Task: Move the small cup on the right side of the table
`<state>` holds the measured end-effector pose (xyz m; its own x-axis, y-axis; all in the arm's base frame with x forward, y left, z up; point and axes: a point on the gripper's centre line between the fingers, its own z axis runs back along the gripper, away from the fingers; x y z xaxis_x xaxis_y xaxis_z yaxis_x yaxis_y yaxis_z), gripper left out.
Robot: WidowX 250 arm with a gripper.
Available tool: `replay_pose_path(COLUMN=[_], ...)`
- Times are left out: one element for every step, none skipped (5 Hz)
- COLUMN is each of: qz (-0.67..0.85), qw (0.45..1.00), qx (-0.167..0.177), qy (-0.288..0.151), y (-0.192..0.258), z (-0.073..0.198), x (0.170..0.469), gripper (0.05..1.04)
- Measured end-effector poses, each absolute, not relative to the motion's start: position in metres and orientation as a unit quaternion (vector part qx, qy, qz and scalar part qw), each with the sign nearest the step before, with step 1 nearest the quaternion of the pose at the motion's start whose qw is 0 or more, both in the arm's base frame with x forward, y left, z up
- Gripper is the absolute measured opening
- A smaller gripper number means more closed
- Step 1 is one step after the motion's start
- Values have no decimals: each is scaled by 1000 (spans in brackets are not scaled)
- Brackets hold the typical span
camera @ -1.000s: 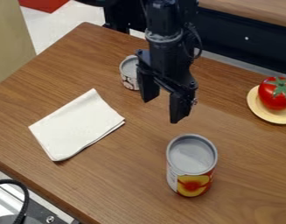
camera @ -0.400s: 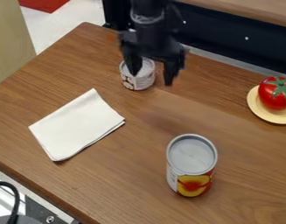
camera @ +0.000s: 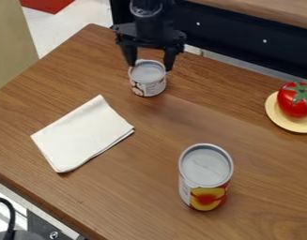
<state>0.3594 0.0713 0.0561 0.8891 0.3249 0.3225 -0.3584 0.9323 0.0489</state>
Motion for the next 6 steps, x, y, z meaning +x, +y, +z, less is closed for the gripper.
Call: replay_pose_path(qz=[207, 245, 265, 279, 295, 303], qw=[959, 946, 939, 935, 933, 932], qx=[57, 77, 79, 87, 58, 43], qy=[-184, -197, -205, -202, -198, -192], y=[88, 103, 114, 122, 134, 145], z=[56, 54, 53, 47, 45, 41], x=[374, 386, 399, 404, 411, 411], gripper=[997, 997, 997, 997, 997, 997])
